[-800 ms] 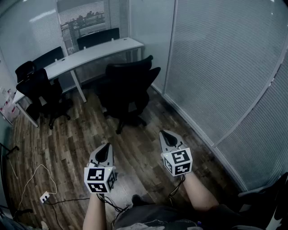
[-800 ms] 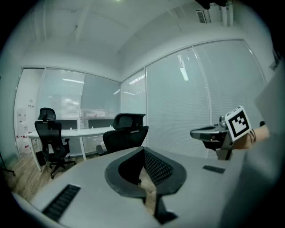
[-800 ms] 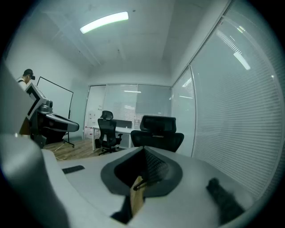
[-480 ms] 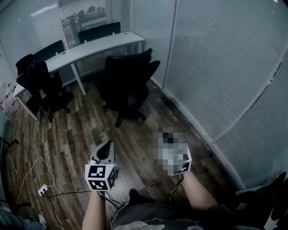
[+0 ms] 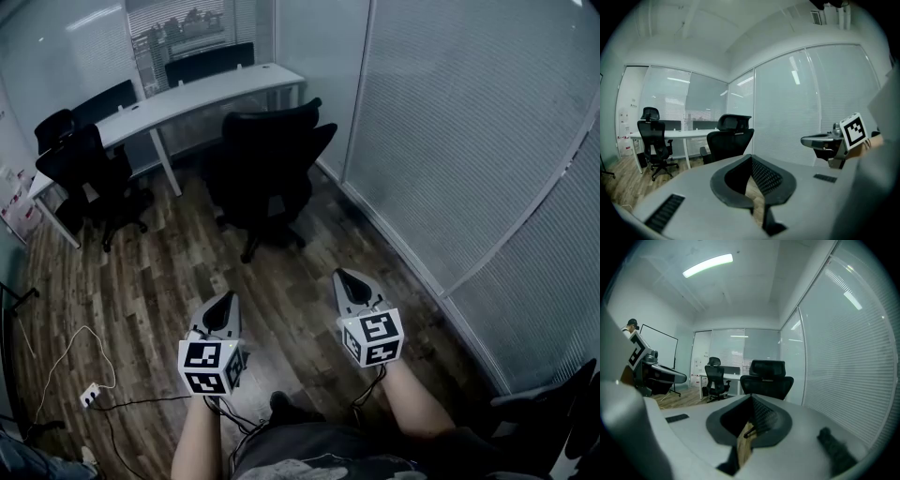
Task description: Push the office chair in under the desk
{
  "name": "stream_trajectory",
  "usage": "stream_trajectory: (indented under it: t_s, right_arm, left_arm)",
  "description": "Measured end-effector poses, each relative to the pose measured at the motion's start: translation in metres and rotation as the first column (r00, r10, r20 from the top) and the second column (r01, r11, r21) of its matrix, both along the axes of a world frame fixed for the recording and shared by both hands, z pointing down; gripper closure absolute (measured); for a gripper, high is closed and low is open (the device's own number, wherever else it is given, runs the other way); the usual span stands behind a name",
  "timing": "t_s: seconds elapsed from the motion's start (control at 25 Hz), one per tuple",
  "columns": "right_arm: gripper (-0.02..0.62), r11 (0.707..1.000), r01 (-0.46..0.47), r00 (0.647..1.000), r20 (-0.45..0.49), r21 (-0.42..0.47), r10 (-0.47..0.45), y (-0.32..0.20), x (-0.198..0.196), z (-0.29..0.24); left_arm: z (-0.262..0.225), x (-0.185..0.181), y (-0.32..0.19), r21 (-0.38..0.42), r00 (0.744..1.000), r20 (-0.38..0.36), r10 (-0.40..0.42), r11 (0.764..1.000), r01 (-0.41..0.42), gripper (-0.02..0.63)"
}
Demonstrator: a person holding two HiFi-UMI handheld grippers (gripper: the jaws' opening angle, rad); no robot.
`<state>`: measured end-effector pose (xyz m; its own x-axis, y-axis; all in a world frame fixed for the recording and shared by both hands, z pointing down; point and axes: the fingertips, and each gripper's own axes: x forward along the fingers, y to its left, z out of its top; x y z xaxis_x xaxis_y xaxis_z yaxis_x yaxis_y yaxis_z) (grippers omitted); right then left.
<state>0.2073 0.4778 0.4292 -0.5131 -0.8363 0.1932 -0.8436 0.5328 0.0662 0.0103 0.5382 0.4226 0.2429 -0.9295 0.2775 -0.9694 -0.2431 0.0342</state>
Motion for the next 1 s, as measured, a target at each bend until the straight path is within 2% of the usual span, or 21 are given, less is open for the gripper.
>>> stream_trajectory:
  t_s: [0.2,0.36,0.48,0.84,0.92,1.0]
  right_arm:
    - [0.572,0.999,-0.051,0.997,0.054,-0.005,0.051,-0.019,0.001,-0.006]
    - [0.572,0.995,-0.096,0.995,0.035,0.034,0.095,-0.039,-0.004,-0.015]
    - [0.572,0.992,-0.113,0.994,0.007,0.048,0.113,-0.052,-0.015,-0.016]
    - [0.571,0.988,-0.15,0.987,-0.063,0.029,0.151,-0.082,-0.03,0.003]
    - [0.571,0.99,-0.134,0.986,-0.095,0.043,0.138,-0.097,-0.032,0.005]
    - [0.571,0.989,-0.128,0.984,-0.112,0.068,0.135,-0.117,-0.031,0.003]
  left_arm:
    - [-0.008,-0.015,-0.02,0.06,1.0,0.01,0.01,0.998,-0.01,0.592]
    - [-0.015,-0.036,-0.043,0.079,1.0,-0.002,0.001,0.997,-0.001,0.592]
    - [-0.015,-0.05,-0.061,0.089,1.0,0.019,0.011,0.996,-0.012,0.591]
    - [0.003,-0.067,-0.1,0.053,0.999,0.021,0.038,0.998,-0.039,0.591]
    - [0.01,-0.066,-0.11,0.03,0.999,0.015,0.047,0.998,-0.047,0.591]
    - [0.016,-0.064,-0.124,0.018,0.998,0.038,0.048,0.999,-0.049,0.591]
